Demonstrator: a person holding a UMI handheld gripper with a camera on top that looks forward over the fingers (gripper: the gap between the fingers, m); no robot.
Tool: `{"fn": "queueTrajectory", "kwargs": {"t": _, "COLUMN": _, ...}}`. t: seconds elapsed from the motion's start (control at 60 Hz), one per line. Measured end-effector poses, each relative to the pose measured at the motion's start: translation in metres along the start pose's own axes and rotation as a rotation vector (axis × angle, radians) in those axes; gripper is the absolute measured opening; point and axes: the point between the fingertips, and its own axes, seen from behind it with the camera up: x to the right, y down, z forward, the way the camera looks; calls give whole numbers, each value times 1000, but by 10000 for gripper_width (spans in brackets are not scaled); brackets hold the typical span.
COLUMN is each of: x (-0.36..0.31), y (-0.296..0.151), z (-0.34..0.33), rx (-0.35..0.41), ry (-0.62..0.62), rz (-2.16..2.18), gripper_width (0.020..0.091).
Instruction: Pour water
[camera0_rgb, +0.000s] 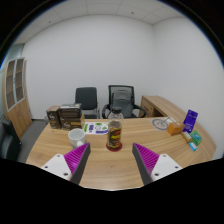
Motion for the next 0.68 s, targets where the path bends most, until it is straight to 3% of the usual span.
{"fn": "queueTrajectory", "kwargs": {"t": 0.333, "x": -15, "y": 28, "z": -166, "rx": -45, "ry": 6, "rz": -3, "gripper_width": 856}}
{"fn": "queueTrajectory", "kwargs": {"t": 0.683, "x": -15, "y": 37, "z": -208, "rx": -41, "ry": 34, "rz": -10, "gripper_width": 858}}
